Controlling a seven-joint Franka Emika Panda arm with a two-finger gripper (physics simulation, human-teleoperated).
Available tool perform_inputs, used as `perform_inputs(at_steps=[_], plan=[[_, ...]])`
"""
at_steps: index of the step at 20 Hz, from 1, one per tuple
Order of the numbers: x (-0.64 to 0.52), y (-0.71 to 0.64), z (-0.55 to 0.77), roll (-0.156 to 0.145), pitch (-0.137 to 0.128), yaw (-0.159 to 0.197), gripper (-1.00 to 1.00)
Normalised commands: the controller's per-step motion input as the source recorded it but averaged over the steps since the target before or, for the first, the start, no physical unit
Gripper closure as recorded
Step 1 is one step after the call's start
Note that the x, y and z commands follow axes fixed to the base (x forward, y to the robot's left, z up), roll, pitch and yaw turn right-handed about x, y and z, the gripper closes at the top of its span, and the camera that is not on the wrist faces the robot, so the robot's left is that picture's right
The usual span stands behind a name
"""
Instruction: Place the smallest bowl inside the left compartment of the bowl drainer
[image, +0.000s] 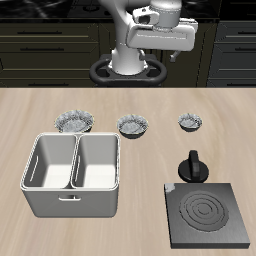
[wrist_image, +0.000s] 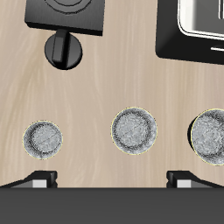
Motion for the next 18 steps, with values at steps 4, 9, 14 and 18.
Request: perform_inputs(at_steps=[4, 9, 14, 18], plan=[[-0.11, 0.37, 0.09, 0.028, -0.036, -0.011, -1.0], [-0.05, 0.3, 0.0, 0.06, 0.007, -0.021, -1.0], [-0.02, 0.1, 0.01, 0.028, -0.016, -0.027, -1.0], [0.03, -0.06, -0.13, -0.011, 0.011, -0.019, -1.0]])
